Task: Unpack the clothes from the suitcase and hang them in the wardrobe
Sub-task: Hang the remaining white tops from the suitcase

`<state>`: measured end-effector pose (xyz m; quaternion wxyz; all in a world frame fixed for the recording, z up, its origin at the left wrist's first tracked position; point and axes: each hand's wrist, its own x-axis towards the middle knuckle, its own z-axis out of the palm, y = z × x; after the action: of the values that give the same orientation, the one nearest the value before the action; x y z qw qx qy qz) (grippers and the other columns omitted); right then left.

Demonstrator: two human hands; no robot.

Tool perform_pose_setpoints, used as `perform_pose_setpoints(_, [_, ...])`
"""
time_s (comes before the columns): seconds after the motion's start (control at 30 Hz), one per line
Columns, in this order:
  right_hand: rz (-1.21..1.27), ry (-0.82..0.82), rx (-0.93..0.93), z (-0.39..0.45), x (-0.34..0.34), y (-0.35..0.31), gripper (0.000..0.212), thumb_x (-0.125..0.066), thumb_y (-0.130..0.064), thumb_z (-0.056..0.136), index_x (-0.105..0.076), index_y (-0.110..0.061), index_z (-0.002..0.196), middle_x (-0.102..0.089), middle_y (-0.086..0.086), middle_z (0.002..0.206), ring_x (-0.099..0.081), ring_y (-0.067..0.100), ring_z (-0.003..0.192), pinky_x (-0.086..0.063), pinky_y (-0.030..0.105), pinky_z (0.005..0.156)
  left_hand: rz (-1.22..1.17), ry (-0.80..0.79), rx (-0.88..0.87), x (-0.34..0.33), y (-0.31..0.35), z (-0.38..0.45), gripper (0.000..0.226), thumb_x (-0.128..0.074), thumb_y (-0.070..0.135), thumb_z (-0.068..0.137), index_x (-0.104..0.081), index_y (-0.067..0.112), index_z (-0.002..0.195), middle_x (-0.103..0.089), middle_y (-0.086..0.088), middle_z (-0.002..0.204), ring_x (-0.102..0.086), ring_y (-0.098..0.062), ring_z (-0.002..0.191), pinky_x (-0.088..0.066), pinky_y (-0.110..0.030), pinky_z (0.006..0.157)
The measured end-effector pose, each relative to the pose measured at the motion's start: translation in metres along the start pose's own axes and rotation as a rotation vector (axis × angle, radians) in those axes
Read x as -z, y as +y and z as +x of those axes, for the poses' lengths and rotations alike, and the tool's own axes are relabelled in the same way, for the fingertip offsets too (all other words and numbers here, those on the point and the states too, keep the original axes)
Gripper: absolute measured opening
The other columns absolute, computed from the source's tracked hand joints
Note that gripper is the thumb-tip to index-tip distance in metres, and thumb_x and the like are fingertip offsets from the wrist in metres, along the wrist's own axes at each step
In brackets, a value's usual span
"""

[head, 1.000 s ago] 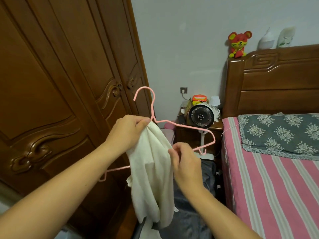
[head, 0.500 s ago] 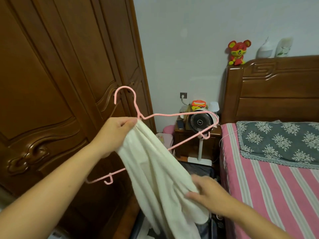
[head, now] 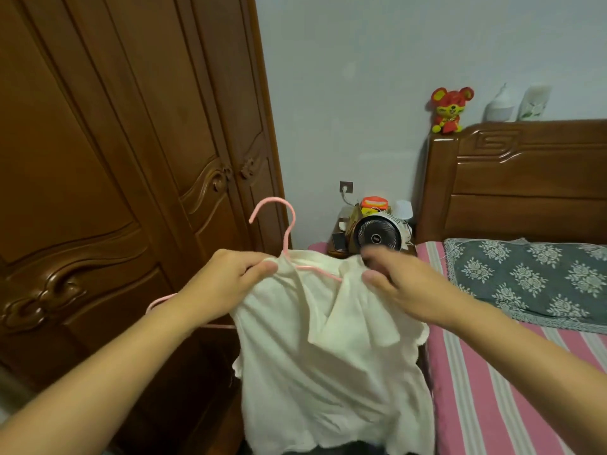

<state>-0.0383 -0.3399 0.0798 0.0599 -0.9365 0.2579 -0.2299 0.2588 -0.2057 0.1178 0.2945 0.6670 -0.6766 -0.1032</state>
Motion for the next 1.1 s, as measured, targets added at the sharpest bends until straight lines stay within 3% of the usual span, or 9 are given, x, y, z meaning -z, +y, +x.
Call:
perform_pose_setpoints(0.1, [-0.106, -0.100, -0.030, 0.016, -0.006, -0.006, 0.036, -0.022, -0.055, 0.100, -0.038, -0.028, 0.083, -0.044, -0.009, 0.067, -0.045, 0.021, 0.065, -0.029, 0.037, 0.061, -0.020, 0.056, -0.056, 0.001, 0.011, 0.008, 0.030, -0.054, 0.043, 0.101, -0.078, 0.026, 0.105, -0.076, 0.010, 0.092, -0.069, -0.006, 0.088, -0.055, -0.035, 0.080])
perform_pose_setpoints(0.23, [0.005, 0.076, 0.082, 0.034, -0.010, -0.013, 0.020, -0.034, -0.049, 0.103, -0.035, -0.036, 0.087, -0.046, -0.018, 0.071, -0.043, 0.010, 0.064, -0.028, 0.023, 0.054, 0.071, 0.084, -0.105, 0.005, 0.022, 0.016, 0.033, -0.047, 0.050, 0.102, -0.075, 0.034, 0.111, -0.074, 0.018, 0.089, -0.066, 0.000, 0.084, -0.052, -0.026, 0.075])
perform_pose_setpoints(0.37, [0.126, 0.394, 0.059, 0.027, 0.003, 0.023, 0.044, -0.041, -0.054, 0.099, -0.068, -0.020, 0.090, -0.061, -0.012, 0.077, -0.055, 0.009, 0.073, -0.035, 0.019, 0.062, 0.520, 0.173, -0.017, 0.049, -0.030, -0.011, 0.058, -0.020, 0.072, 0.095, -0.067, 0.038, 0.099, -0.069, 0.018, 0.091, -0.064, -0.005, 0.089, -0.052, -0.037, 0.071])
perform_pose_setpoints(0.5, [0.162, 0.449, 0.052, 0.037, 0.000, 0.021, 0.040, -0.051, -0.043, 0.096, -0.076, -0.012, 0.092, -0.062, -0.011, 0.077, -0.053, 0.004, 0.074, -0.037, 0.009, 0.069, 0.472, 0.215, 0.027, 0.053, -0.038, -0.021, 0.035, -0.035, 0.058, 0.100, -0.057, 0.034, 0.089, -0.060, 0.014, 0.079, -0.058, -0.006, 0.076, -0.047, -0.034, 0.063])
perform_pose_setpoints(0.6, [0.144, 0.522, 0.080, 0.048, -0.007, 0.005, 0.038, -0.051, -0.039, 0.099, -0.076, -0.011, 0.095, -0.065, -0.001, 0.081, -0.059, 0.015, 0.075, -0.041, 0.016, 0.071, 0.475, 0.133, 0.021, 0.038, -0.025, -0.011, 0.026, -0.034, 0.051, 0.104, -0.057, 0.038, 0.106, -0.064, 0.014, 0.088, -0.062, -0.010, 0.084, -0.053, -0.041, 0.070])
perform_pose_setpoints(0.73, [0.069, 0.768, 0.154, 0.031, -0.001, -0.014, 0.028, -0.056, -0.018, 0.097, -0.075, 0.002, 0.094, -0.067, 0.014, 0.101, -0.060, 0.027, 0.095, -0.044, 0.031, 0.088, 0.654, 0.291, 0.034, 0.042, -0.044, -0.019, 0.030, -0.030, 0.050, 0.105, -0.055, 0.036, 0.096, -0.055, 0.012, 0.081, -0.060, -0.011, 0.074, -0.054, -0.040, 0.064])
perform_pose_setpoints(0.83, [-0.011, 0.601, 0.174, 0.033, 0.008, -0.027, 0.040, -0.048, -0.033, 0.098, -0.070, -0.003, 0.113, -0.062, 0.013, 0.118, -0.054, 0.029, 0.110, -0.040, 0.035, 0.100, 0.708, 0.416, -0.005, 0.047, -0.058, -0.036, 0.033, -0.032, 0.045, 0.108, -0.060, 0.029, 0.104, -0.055, 0.010, 0.083, -0.060, -0.014, 0.066, -0.054, -0.038, 0.053])
perform_pose_setpoints(0.97, [-0.048, -0.177, 0.025, 0.083, 0.015, -0.040, 0.063, -0.028, -0.075, 0.091, -0.047, -0.037, 0.138, -0.063, -0.010, 0.125, -0.060, 0.013, 0.111, -0.049, 0.036, 0.095, 0.646, 0.504, 0.003, 0.067, -0.075, -0.059, 0.028, -0.042, 0.036, 0.107, -0.066, 0.022, 0.108, -0.064, 0.008, 0.091, -0.063, -0.014, 0.076, -0.054, -0.033, 0.061])
perform_pose_setpoints(1.1, [0.248, -0.267, 0.163, 0.111, -0.006, -0.076, 0.020, -0.053, -0.048, 0.098, -0.057, -0.047, 0.117, -0.066, -0.029, 0.109, -0.062, -0.006, 0.101, -0.050, 0.022, 0.085, 0.605, 0.517, 0.083, 0.099, -0.101, -0.088, 0.029, -0.042, 0.035, 0.104, -0.066, 0.019, 0.103, -0.064, 0.006, 0.091, -0.061, -0.015, 0.079, -0.048, -0.031, 0.069])
